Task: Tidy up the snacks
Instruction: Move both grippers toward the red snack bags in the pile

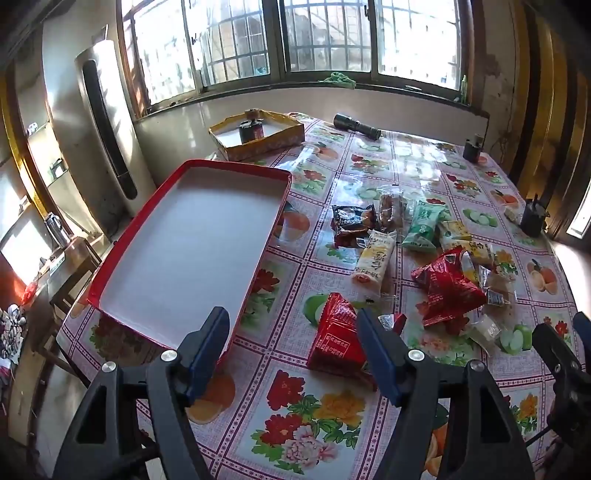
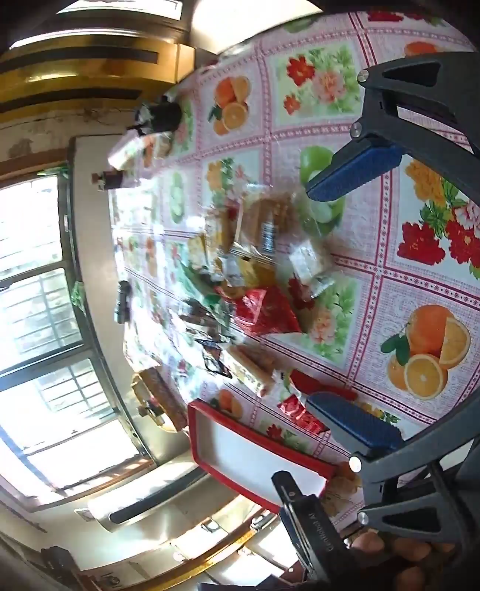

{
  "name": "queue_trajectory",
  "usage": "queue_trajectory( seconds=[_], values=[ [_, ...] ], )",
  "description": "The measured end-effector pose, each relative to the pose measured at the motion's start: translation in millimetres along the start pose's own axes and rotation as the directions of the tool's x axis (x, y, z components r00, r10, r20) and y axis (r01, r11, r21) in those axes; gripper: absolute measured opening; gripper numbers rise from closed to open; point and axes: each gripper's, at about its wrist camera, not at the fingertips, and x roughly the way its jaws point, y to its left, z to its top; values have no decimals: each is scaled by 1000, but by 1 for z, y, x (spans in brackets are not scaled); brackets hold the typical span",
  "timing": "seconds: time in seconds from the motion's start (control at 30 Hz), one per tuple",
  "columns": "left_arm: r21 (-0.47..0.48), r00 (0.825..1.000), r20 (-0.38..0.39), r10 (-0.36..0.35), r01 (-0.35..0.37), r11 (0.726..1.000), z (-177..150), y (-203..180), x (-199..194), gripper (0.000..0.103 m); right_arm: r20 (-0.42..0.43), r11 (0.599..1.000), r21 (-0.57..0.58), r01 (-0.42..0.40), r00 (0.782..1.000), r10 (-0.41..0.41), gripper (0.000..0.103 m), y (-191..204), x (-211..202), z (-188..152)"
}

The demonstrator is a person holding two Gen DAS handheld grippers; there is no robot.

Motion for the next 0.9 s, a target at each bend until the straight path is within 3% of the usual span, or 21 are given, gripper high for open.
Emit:
queue_trajectory(
  seconds=[0.13, 0.53, 0.9],
  values=[
    [23, 1000, 8, 7, -7, 1000, -9, -3, 3, 72, 67, 975, -72, 208, 977, -203, 103, 11, 0, 10],
    [70, 1000, -20, 19, -18, 997, -15, -16, 7, 73, 47, 970, -54, 235, 971, -233, 103, 8, 8, 11],
    [106, 998, -65, 20, -13, 994, -23, -22, 24, 74, 8, 949, -71, 308, 951, -308, 103, 4, 21, 10]
  ],
)
